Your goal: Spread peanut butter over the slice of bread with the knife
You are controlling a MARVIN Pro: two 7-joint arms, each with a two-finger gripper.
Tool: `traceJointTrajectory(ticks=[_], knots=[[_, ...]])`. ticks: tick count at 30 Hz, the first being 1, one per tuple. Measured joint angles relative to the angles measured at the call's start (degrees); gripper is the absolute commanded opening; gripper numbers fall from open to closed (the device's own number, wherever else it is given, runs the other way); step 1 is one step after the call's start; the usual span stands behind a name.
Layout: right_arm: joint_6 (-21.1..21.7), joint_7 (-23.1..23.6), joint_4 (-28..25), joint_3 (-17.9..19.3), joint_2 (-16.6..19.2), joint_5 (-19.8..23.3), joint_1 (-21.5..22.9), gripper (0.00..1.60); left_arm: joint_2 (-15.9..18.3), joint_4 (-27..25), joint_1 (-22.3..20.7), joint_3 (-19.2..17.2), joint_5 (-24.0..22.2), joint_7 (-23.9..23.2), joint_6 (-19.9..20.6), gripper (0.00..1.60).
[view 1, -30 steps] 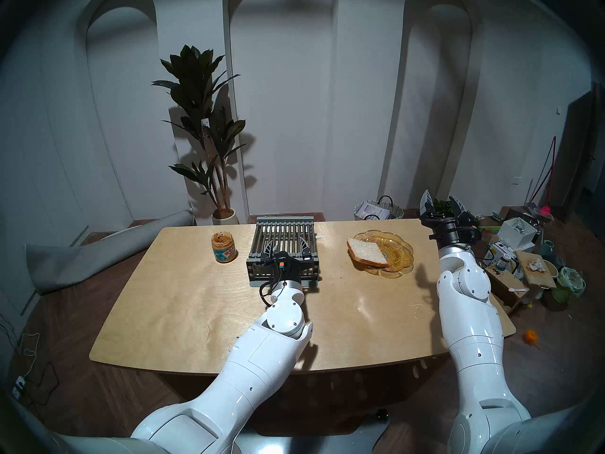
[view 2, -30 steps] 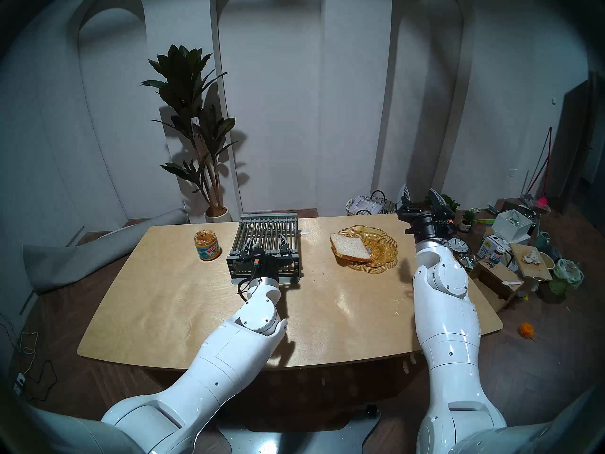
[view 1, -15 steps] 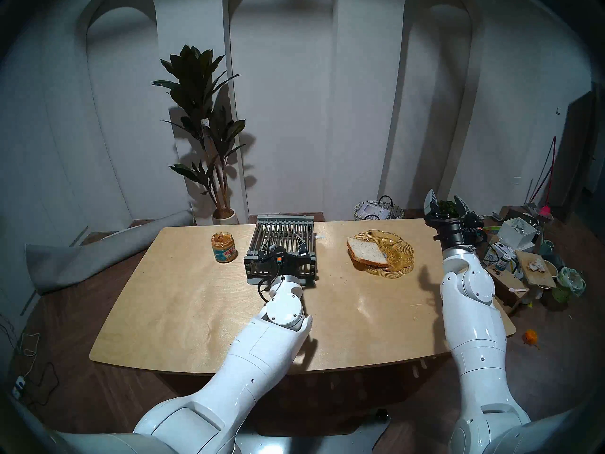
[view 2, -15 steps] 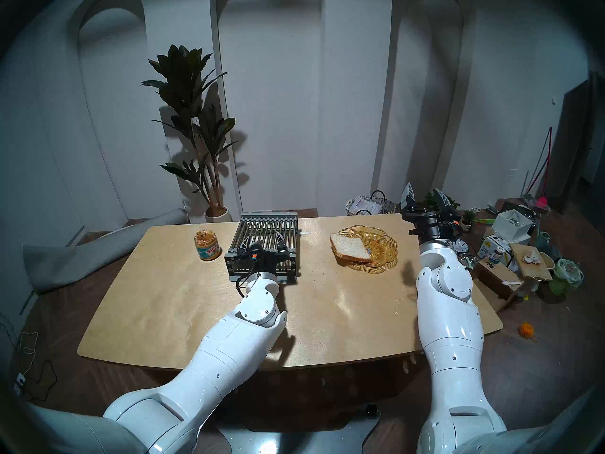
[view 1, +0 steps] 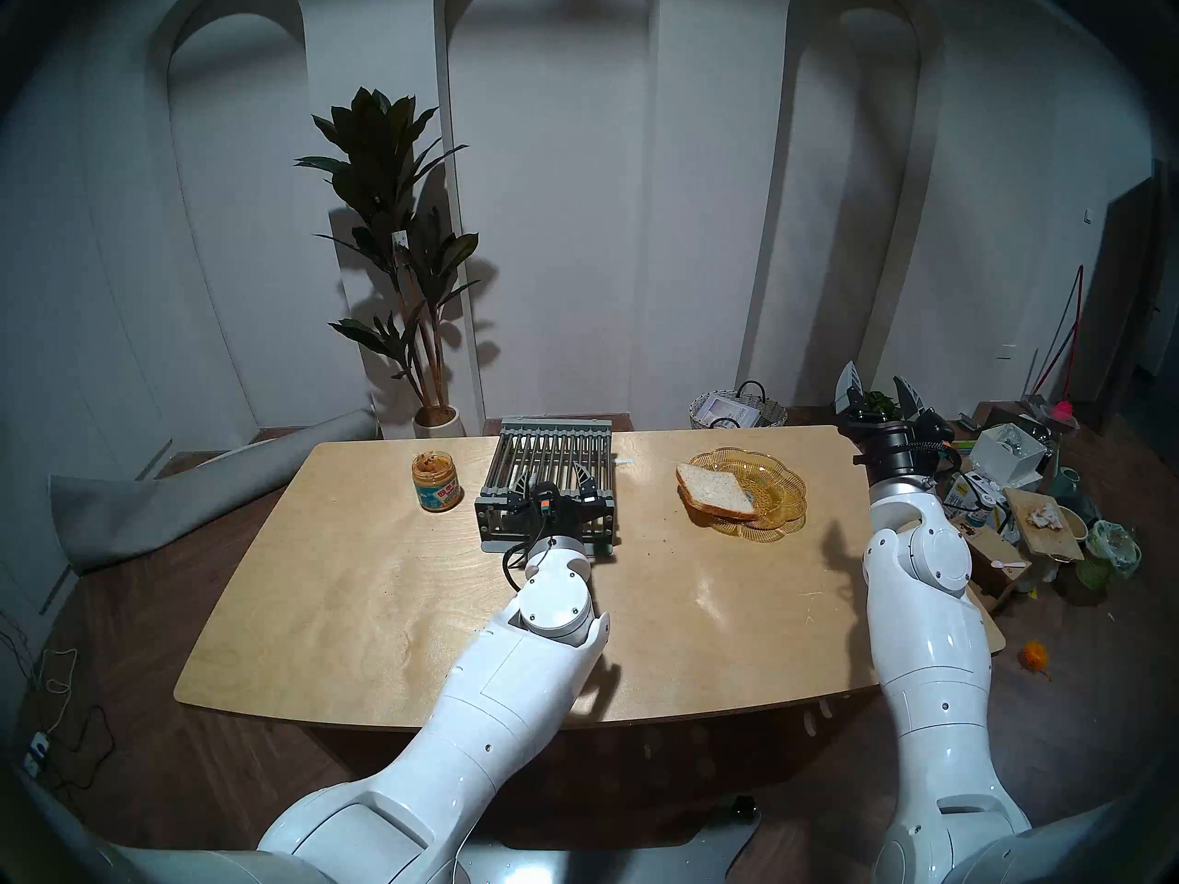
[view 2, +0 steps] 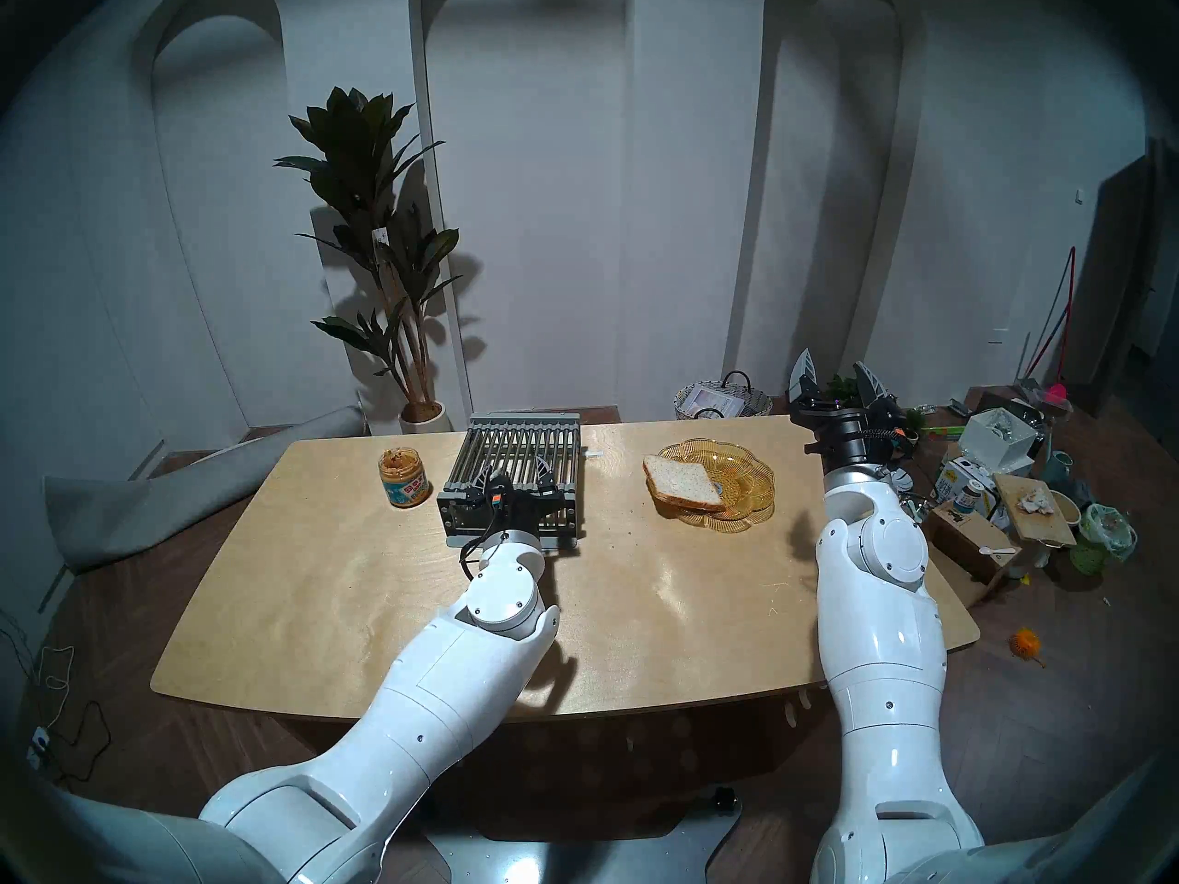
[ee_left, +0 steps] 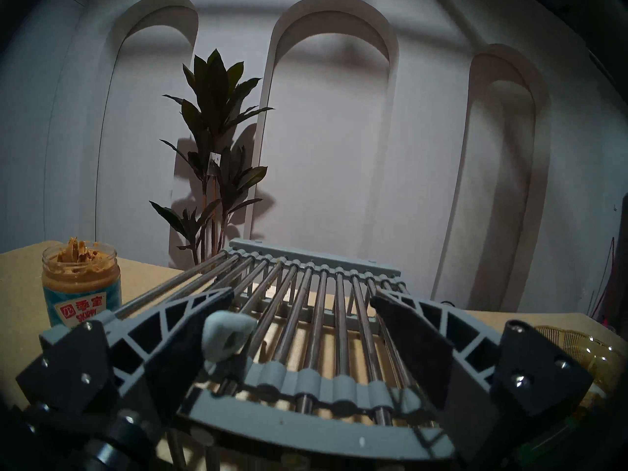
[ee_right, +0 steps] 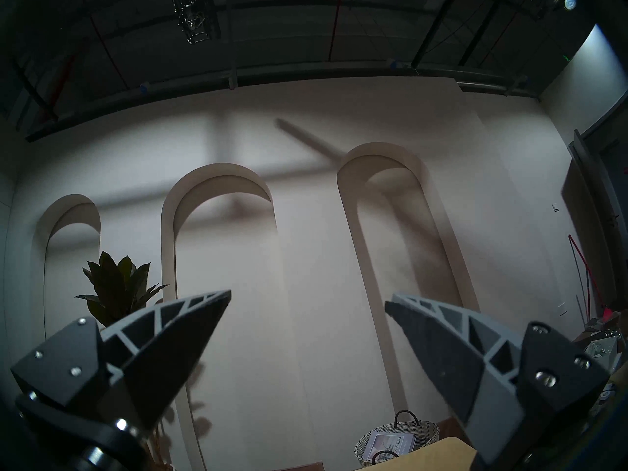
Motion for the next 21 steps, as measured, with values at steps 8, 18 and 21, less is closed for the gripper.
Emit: traceJointTrajectory(ticks=[8,18,21], knots=[[0.3,0.7,-2.1,0.6,-0.3,1.0,-1.7,1.6,0.5,-1.0,0.4,0.1,0.4,0.8,1.5,1.34],[0.2,0.9,-3.6,1.3,-0.6,1.4,-3.2,1.6,1.0,-1.6,0.4,-0.8,0.2,1.7,2.1,1.31],[0.2,0.9,-4.3,1.4,-0.7,1.5,-3.6,1.6,1.3,-2.1,0.4,-0.8,0.2,1.5,2.3,1.25]])
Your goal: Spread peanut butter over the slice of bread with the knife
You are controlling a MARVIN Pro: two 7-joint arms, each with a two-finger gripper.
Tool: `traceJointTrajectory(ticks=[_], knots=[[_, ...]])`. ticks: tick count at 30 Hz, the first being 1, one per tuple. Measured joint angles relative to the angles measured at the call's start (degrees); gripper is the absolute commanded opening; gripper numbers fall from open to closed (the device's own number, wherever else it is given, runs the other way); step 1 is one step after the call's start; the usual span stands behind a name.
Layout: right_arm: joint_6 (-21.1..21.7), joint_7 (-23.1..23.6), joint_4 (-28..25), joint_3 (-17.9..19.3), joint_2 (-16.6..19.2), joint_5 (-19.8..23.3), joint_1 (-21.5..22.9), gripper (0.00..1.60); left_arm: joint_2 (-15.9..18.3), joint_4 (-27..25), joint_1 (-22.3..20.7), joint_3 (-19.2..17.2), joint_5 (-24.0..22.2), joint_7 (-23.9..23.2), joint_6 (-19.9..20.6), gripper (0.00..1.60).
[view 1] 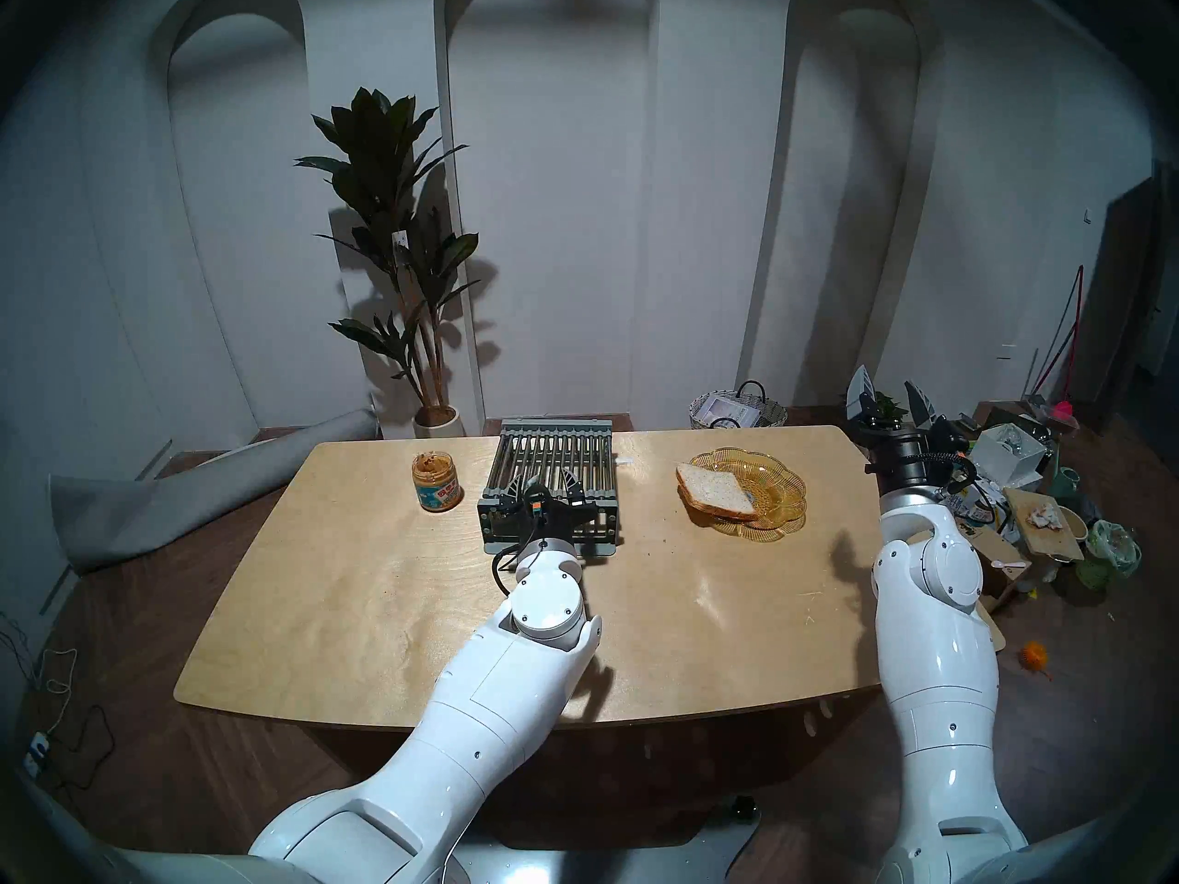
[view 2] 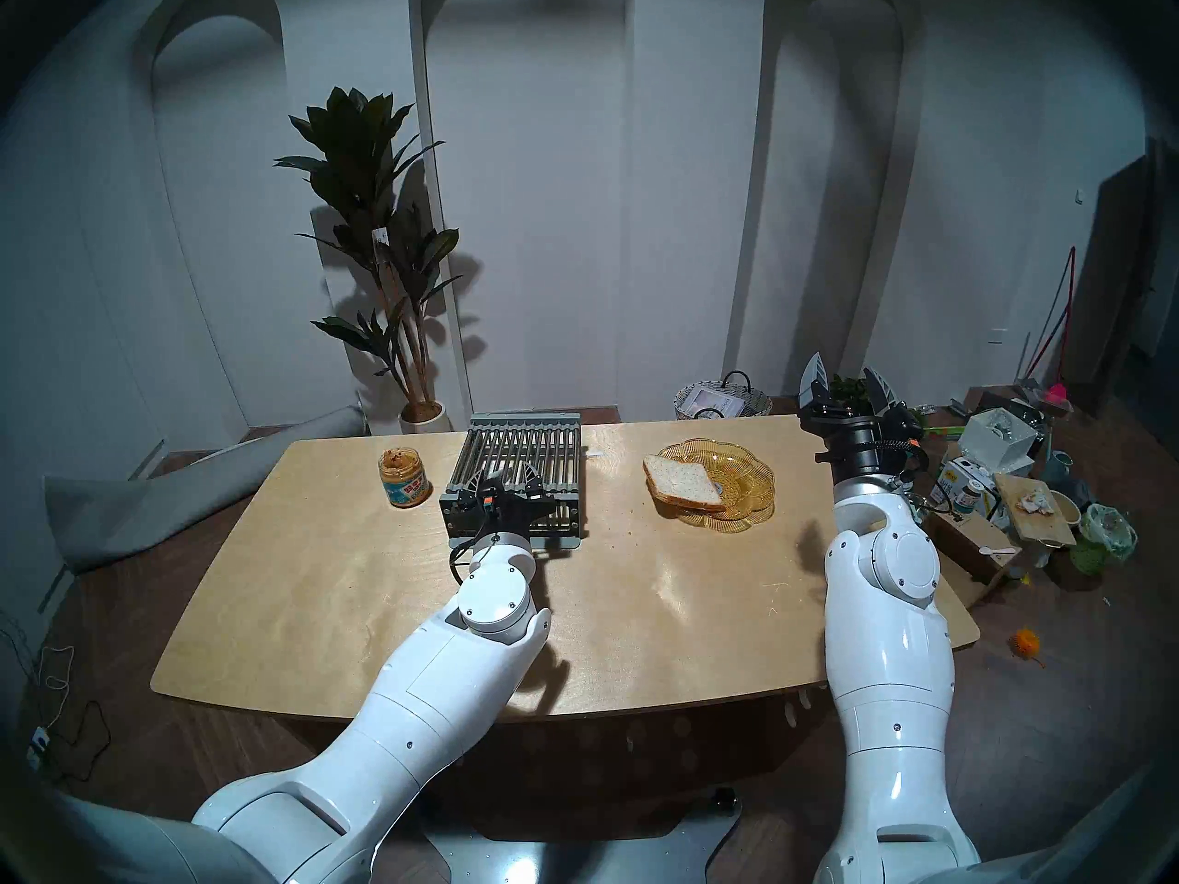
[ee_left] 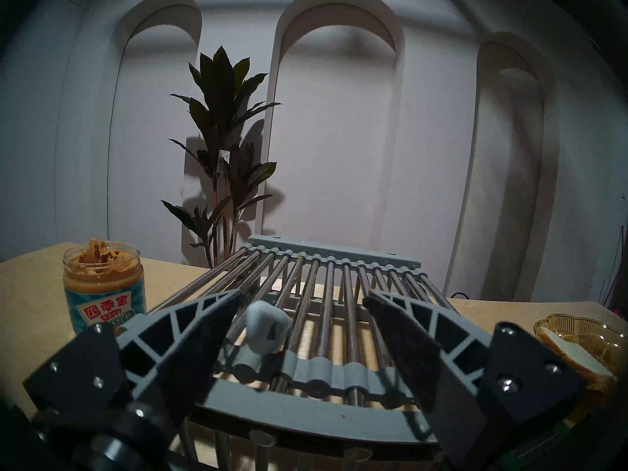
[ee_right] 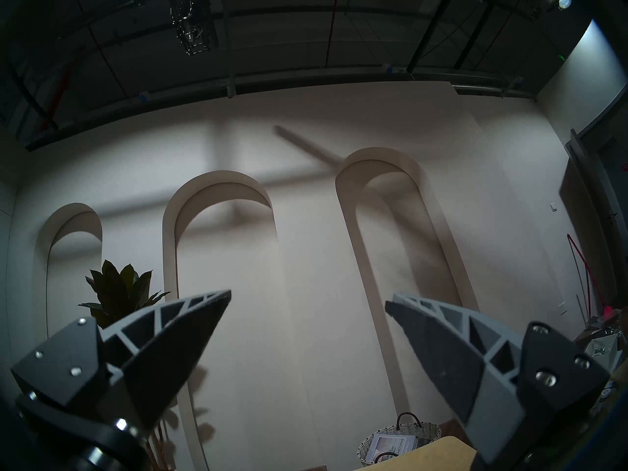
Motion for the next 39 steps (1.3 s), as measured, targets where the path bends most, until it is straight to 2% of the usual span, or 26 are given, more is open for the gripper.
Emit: traceJointTrajectory(ticks=[6,31,38,39], knots=[[0.0,0.0,-0.8,0.2,-0.3,0.1,-0.4,1.6,0.4,-0.8,0.2,0.4,-0.2,-1.0,0.2,1.05],[-0.9,1.5,-1.6,2.6,-0.8,2.1,-1.8,1.6,0.8,0.2,-0.3,0.5,-2.2,-2.8,0.5,0.88],[-0.8,1.8,-2.0,3.0,-0.8,2.7,-1.9,1.6,0.7,0.9,-0.7,0.4,-2.3,-2.8,0.2,0.72],[-0.8,1.8,-2.1,3.1,-0.8,2.7,-1.9,1.6,0.6,0.9,-0.7,0.4,-2.3,-2.8,0.2,0.65]])
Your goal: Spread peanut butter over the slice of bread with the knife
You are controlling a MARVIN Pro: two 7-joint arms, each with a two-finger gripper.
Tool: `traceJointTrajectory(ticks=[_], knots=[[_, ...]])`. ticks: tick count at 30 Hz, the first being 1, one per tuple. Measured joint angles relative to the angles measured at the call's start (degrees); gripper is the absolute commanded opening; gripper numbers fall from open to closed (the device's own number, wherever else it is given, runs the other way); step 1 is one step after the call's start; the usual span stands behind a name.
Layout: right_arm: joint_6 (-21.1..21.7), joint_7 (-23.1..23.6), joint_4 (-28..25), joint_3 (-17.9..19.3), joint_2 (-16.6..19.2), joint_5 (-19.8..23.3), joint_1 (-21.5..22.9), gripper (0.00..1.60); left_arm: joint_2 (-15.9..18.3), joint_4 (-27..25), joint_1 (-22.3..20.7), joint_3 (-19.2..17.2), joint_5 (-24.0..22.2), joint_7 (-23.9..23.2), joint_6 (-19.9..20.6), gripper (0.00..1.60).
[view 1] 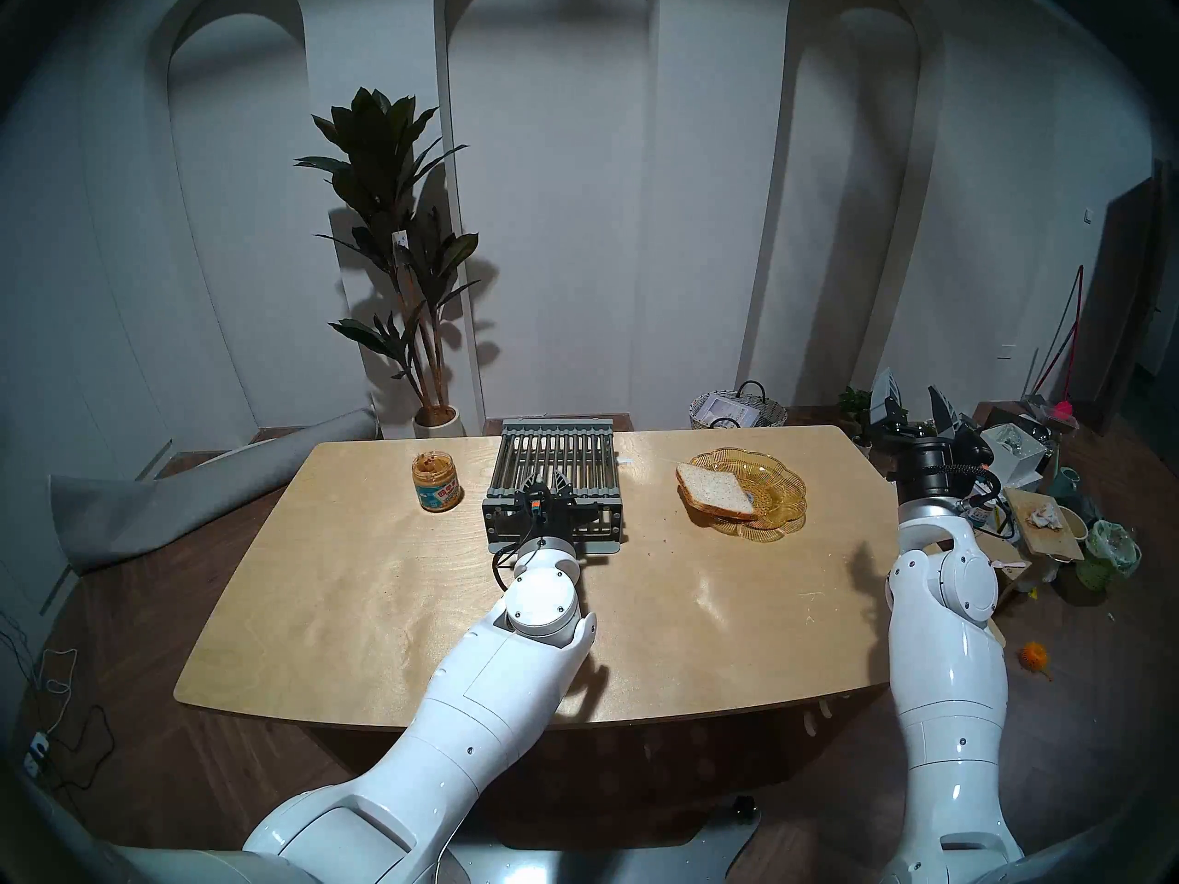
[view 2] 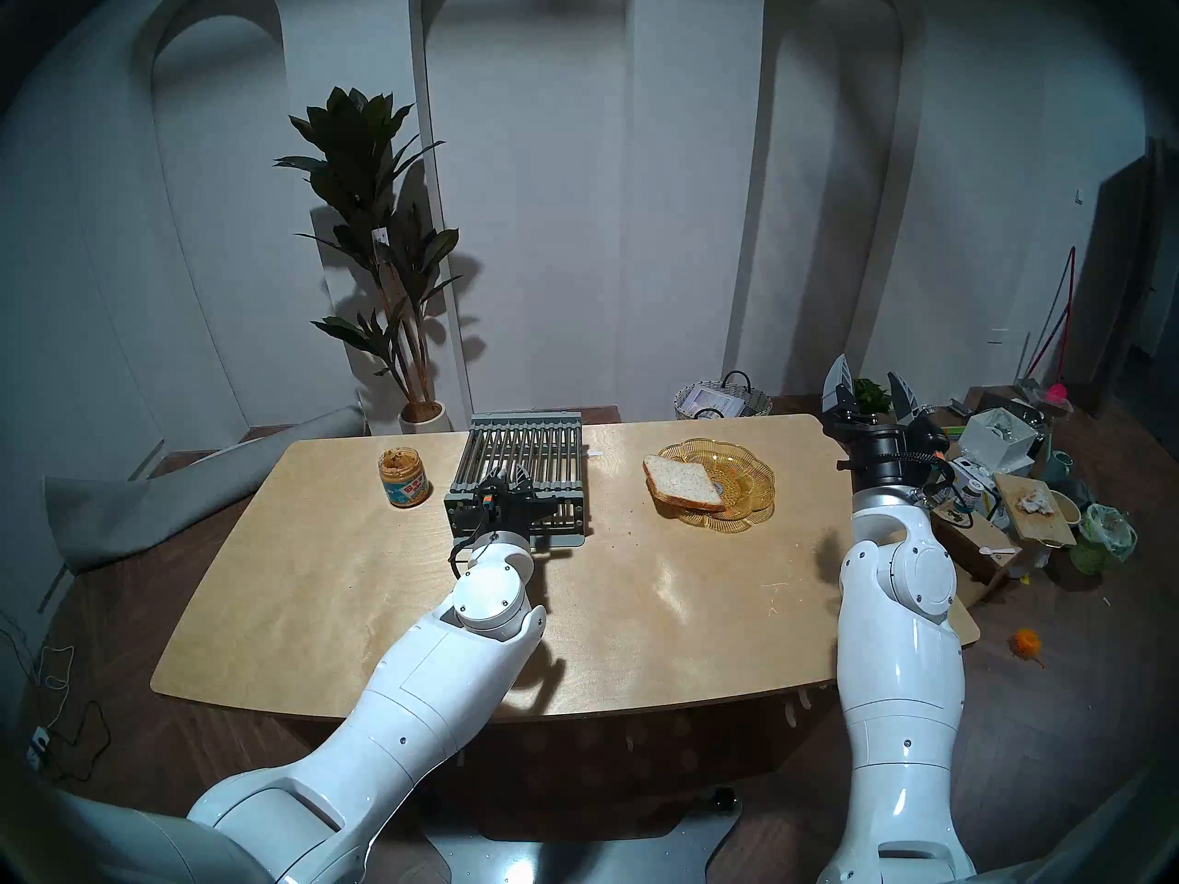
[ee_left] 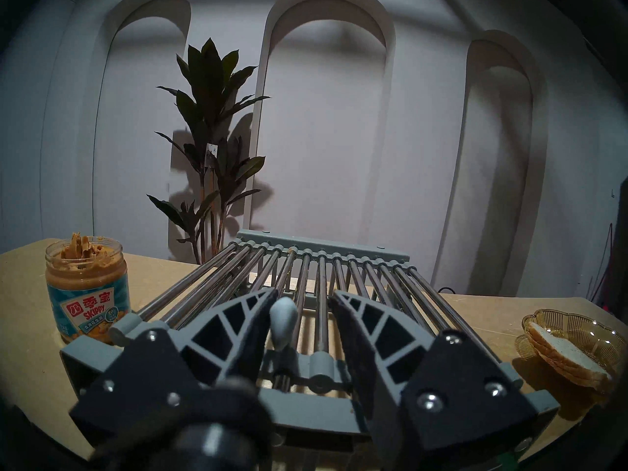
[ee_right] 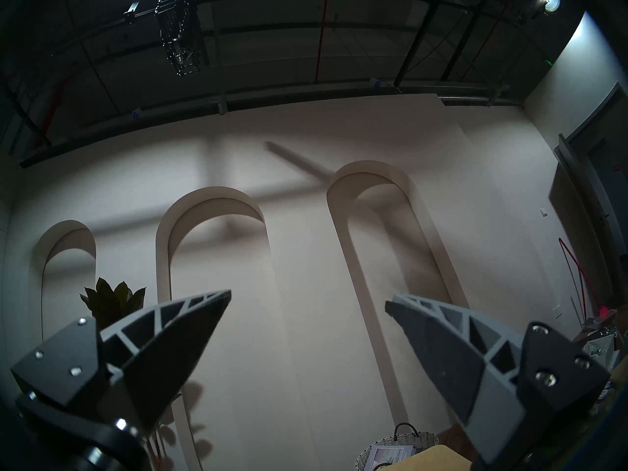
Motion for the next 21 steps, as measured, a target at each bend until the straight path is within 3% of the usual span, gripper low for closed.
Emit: traceJointTrajectory(ticks=[1,5,21], knots=[[0.1,0.0,-0.2,0.1,0.0,0.2,0.0,1.6,0.0,0.1,-0.1,0.0,0.0,0.0,0.0,0.35],[0.3,0.0,-0.8,0.3,0.0,0.5,-0.1,1.6,0.0,0.2,-0.1,-0.1,0.0,0.1,0.3,0.0],[2.2,-0.4,-4.3,0.1,-1.0,0.9,-1.5,1.6,1.4,-4.3,1.4,0.8,1.9,2.5,3.9,0.0]])
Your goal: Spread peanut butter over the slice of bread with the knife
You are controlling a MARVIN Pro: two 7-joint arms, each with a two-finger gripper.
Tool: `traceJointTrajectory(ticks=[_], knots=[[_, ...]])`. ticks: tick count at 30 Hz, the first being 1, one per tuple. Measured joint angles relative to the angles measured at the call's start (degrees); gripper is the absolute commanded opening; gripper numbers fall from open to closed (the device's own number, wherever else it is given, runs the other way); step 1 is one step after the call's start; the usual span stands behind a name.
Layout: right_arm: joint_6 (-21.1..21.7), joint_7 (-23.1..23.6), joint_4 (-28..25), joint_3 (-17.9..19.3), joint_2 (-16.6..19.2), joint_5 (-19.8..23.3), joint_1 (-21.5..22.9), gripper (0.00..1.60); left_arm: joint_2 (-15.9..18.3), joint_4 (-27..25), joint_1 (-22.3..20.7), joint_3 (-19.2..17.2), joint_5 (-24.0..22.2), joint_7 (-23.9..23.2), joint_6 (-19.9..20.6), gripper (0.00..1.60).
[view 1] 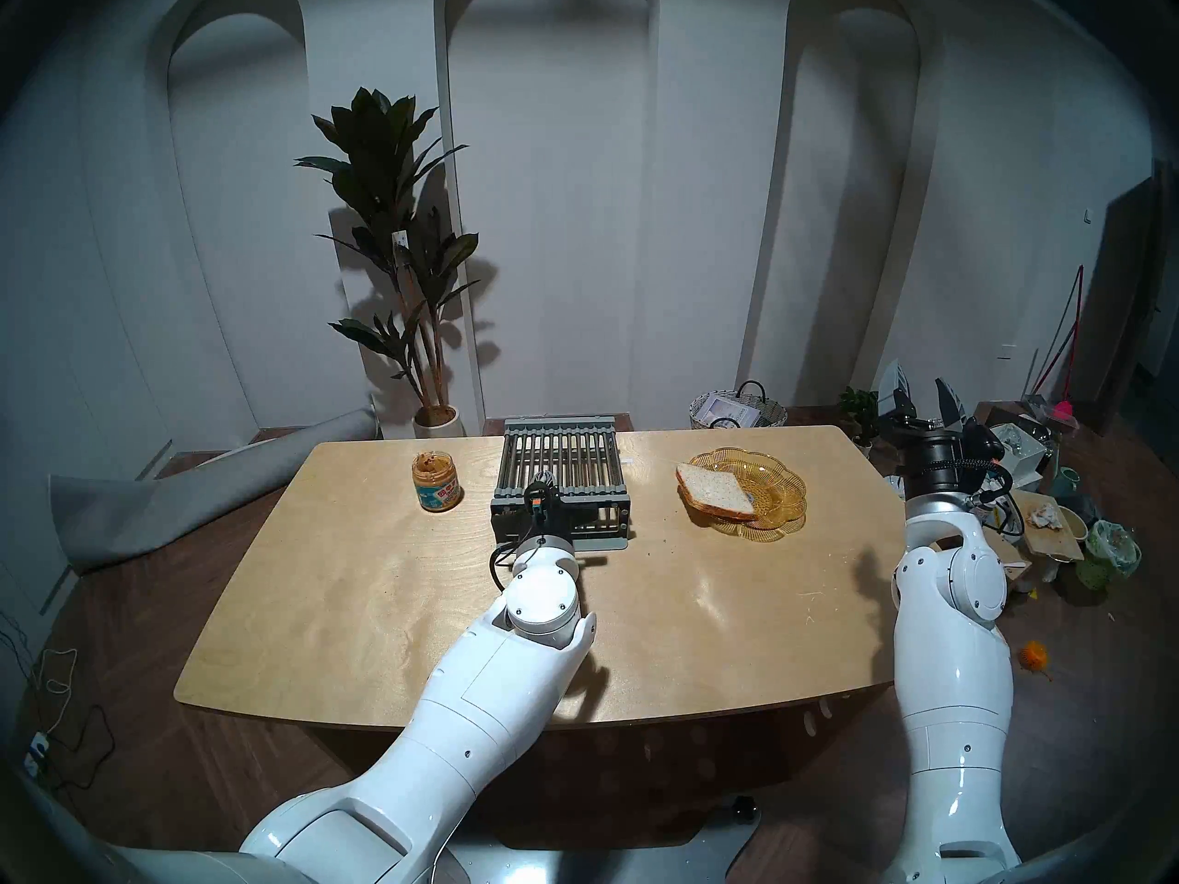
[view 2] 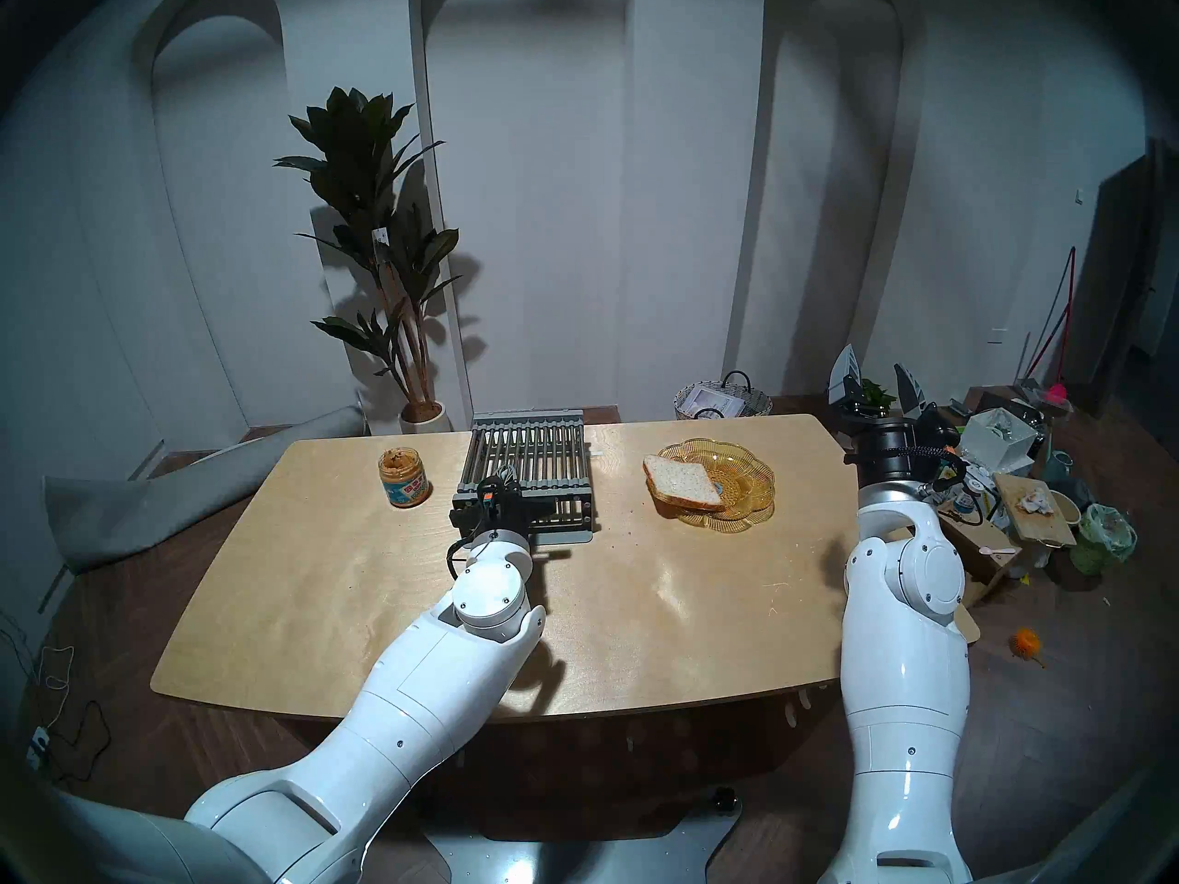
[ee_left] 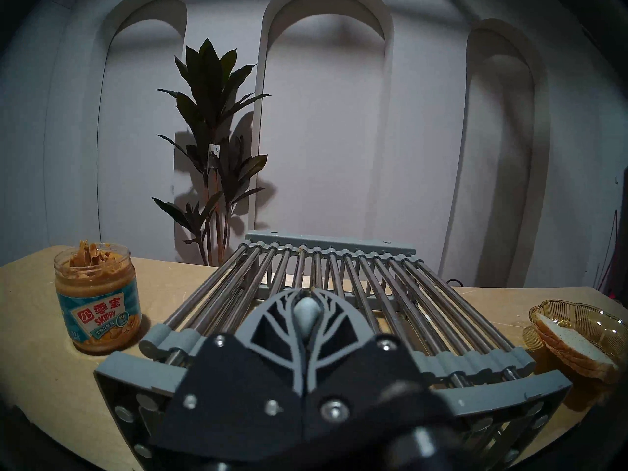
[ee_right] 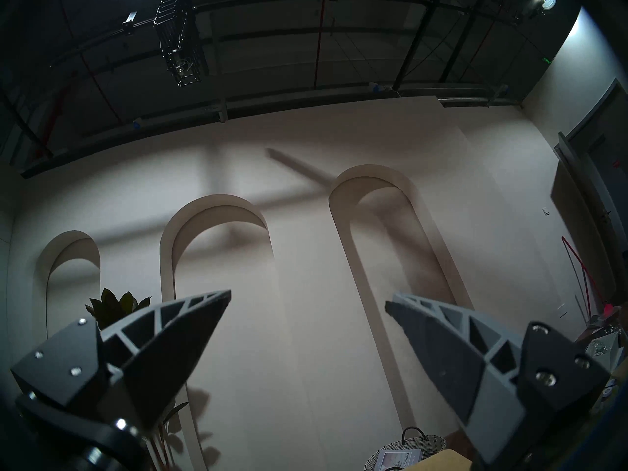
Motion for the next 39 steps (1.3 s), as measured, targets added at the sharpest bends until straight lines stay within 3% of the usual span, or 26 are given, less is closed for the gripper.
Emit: traceJointTrajectory(ticks=[24,30,39], knots=[[0.2,-1.5,-1.7,-2.6,-1.2,-1.2,0.1,1.6,3.3,-16.5,2.9,2.2,2.8,4.0,1.0,0.0],[0.2,-2.0,-1.4,-3.4,-1.4,-1.7,0.4,1.6,4.7,-21.0,3.3,2.7,5.3,5.6,1.4,0.0],[0.2,-2.3,-0.2,-5.7,-1.9,-3.0,1.0,1.6,10.3,-27.7,6.4,-0.8,9.4,6.0,8.6,0.0]])
